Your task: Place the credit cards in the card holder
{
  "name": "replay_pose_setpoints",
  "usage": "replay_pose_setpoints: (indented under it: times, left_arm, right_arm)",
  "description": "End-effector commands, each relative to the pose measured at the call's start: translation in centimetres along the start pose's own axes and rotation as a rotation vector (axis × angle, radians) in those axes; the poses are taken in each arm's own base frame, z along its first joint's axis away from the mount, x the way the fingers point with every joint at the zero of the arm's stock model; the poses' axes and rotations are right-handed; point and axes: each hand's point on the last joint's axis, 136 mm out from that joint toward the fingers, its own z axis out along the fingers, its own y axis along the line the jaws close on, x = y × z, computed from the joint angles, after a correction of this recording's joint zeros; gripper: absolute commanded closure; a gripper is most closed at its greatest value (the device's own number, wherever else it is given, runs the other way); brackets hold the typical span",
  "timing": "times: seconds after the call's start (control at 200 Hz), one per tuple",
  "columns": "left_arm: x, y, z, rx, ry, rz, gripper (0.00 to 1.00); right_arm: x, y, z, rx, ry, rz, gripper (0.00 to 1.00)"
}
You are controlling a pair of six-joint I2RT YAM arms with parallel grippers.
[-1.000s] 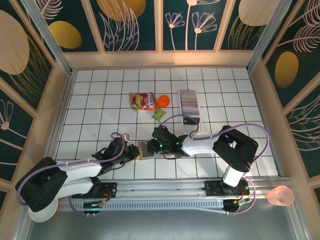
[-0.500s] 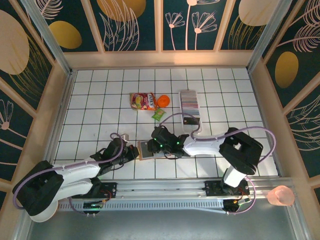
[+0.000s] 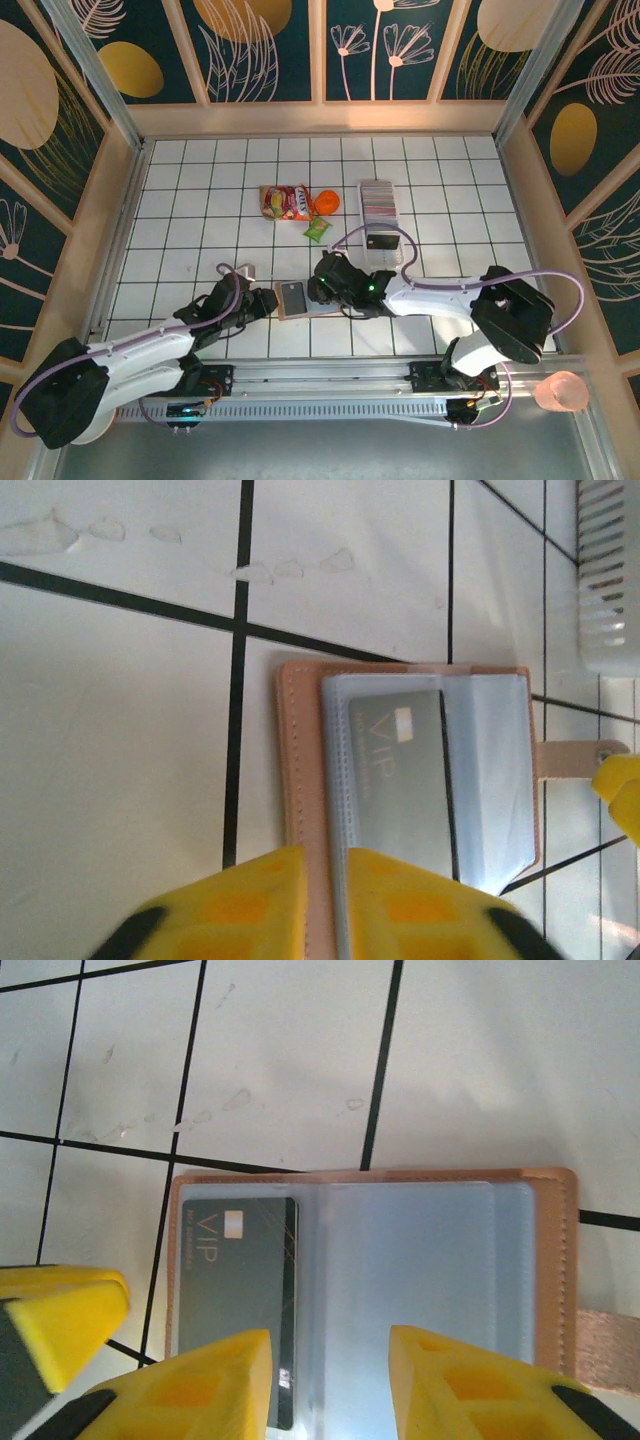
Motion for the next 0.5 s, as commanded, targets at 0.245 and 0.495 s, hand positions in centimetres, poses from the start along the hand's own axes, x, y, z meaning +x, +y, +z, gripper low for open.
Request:
replay_pose_setpoints:
  times: [0.245,0.495]
  left_arm:
    - [-0.1,0.4,-0.8,-0.029,-0.007,-0.008,0.67]
    - [0.3,0.3,-0.4,-0.01,0.013,-0.011,0.67]
  right_arm:
    - [2.5,-2.9,0.3,0.093,0.054,0.024,0.63]
    - [4.2,-3.9,0.7,0.13,0.098,0.03,0.6]
